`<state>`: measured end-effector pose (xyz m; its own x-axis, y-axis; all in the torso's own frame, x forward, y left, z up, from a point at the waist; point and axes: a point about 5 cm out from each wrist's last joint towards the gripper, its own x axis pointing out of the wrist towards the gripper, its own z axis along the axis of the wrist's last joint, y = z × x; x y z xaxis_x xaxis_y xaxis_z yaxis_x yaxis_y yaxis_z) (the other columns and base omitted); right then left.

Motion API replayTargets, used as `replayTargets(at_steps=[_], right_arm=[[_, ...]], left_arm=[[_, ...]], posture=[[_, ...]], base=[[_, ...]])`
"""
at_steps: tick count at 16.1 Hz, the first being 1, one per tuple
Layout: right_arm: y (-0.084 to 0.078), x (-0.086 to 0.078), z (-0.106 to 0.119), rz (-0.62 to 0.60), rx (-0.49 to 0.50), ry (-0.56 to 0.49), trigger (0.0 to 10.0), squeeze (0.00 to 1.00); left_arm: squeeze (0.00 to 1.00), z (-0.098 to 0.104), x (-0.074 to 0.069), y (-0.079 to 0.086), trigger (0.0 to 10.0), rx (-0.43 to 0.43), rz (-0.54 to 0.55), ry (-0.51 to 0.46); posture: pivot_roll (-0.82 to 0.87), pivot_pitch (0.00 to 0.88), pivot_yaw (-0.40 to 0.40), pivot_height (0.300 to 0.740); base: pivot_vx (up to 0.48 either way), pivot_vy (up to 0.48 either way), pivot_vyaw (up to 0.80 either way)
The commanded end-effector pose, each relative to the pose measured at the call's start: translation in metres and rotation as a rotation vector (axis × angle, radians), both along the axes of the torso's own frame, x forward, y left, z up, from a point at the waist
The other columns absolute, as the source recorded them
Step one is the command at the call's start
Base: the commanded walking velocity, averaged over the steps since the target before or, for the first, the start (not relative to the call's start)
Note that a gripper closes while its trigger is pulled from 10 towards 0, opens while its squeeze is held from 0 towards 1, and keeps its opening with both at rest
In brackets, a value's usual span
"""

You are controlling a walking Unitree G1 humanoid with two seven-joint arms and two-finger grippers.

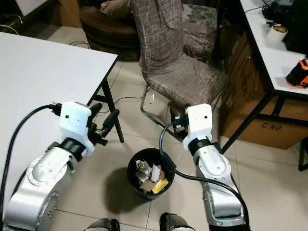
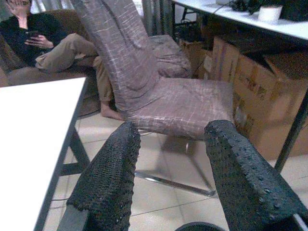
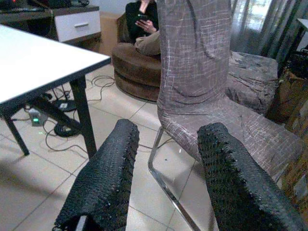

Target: Picking trash to rubbish bin

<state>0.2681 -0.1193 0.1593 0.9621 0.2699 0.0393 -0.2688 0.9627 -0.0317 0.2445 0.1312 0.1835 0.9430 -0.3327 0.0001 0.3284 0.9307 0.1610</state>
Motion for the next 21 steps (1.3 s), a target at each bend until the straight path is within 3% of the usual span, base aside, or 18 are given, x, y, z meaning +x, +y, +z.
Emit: replayTargets(at_steps=[1,17,21], right_arm=[[-0.0006,-0.0040,0.0002,-0.017,0.001,0.020,10.0,0.00],[0.0029,-0.0083,-0.0014,-0.010,-0.016,0.063,10.0,0.00],[0.0050,-0.0090,-0.0020,0.001,-0.015,0.071,10.0,0.00]], left_arm=[[0.00,-0.0024,0.0034,0.0019,10.0,0.018,0.010,0.010],[0.00,-0.0042,0.0082,0.0057,10.0,0.027,0.021,0.014],[0.00,-0.0053,0.0066,0.0062,10.0,0.026,0.019,0.019]], posture=[[-0.03,0.083,-0.036,0.740],[-0.04,0.059,-0.046,0.740],[-0.04,0.065,-0.047,0.740]], base=[[0.000,0.000,0.00],[0.000,0.000,0.00],[-0.249,0.000,0.00]])
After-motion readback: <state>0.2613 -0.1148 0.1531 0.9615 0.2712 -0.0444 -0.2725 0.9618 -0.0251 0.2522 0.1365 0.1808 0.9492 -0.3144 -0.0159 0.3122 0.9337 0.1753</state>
